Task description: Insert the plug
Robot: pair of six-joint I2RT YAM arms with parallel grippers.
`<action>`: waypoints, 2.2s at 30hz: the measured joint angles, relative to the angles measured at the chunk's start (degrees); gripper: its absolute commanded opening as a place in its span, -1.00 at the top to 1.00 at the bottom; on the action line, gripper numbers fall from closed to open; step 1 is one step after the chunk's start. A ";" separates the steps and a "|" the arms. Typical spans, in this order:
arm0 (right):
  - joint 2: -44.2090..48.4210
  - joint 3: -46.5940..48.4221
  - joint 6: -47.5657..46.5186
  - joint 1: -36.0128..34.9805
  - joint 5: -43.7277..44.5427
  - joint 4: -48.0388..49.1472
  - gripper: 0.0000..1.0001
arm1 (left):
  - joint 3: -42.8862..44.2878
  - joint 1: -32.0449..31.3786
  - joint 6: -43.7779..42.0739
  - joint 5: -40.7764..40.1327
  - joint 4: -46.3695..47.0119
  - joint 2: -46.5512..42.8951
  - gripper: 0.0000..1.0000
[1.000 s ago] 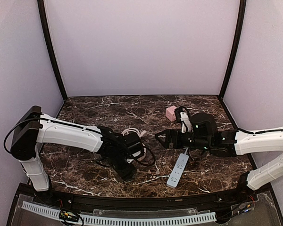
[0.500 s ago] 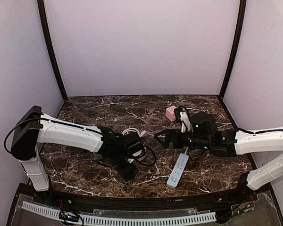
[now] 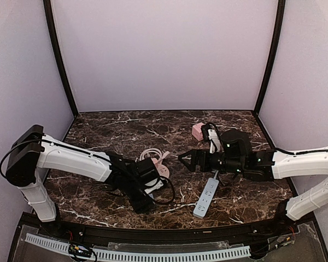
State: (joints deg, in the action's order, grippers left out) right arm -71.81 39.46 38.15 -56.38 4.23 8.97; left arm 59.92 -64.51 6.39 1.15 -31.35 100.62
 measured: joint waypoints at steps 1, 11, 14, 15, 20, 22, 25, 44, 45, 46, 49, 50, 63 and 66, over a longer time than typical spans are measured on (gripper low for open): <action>0.00 0.00 0.00 0.00 0.00 0.00 -0.97 | -0.96 0.00 -0.33 0.00 1.14 -0.59 -0.28; 0.00 0.00 0.00 0.00 -0.17 0.00 -0.97 | -8.76 0.00 -3.08 -0.63 13.35 -4.76 -0.08; 0.00 0.00 0.00 0.00 -0.17 0.00 -0.97 | -10.58 0.00 -3.98 -0.72 15.89 -5.73 -0.50; 0.00 0.00 0.00 0.00 -0.20 0.00 -0.97 | -11.13 0.00 -4.24 -0.68 16.81 -5.97 -0.55; -0.13 0.00 0.00 0.00 -0.44 0.00 -0.97 | -12.00 -0.02 -4.98 -1.53 19.32 -6.03 -0.28; -0.42 0.02 0.00 0.00 -0.57 0.00 -0.97 | -12.02 -0.02 -5.11 -1.62 19.67 -6.01 -0.03; -0.61 0.02 -0.02 0.00 -0.63 0.00 -0.97 | -12.07 0.00 -5.55 -1.70 20.04 -5.90 0.13; -1.62 0.57 0.31 0.00 0.31 -0.55 -0.97 | -12.83 -0.02 -3.67 -3.04 32.09 -6.64 0.98; -1.62 0.63 0.52 0.00 0.31 -0.74 -0.97 | -13.75 -0.02 -3.85 -3.63 35.30 -7.30 0.98; -1.68 0.76 0.76 0.00 0.24 -1.16 -0.96 | -14.67 -0.02 -4.13 -4.20 38.07 -7.98 0.98; -2.47 1.70 1.46 0.00 -0.52 -3.21 -0.94 | -17.05 0.00 -6.25 -5.75 46.56 -8.68 0.98; -2.80 2.08 1.64 0.00 -1.05 -4.07 -0.93 | -17.57 0.00 -7.28 -6.21 48.41 -8.59 0.98; -3.08 11.32 1.27 0.17 -14.93 -23.34 -0.94 | -21.84 0.17 -14.86 -3.17 69.88 -8.02 0.98; -3.52 14.05 3.08 0.17 -18.01 -26.75 -0.95 | -22.95 0.24 -15.23 -0.83 73.42 -8.02 0.98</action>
State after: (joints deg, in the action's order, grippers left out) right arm -75.33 53.52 41.23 -56.21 -13.78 -17.78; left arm 36.97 -64.27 -8.84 0.32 42.06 92.60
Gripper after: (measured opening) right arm 0.972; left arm 0.389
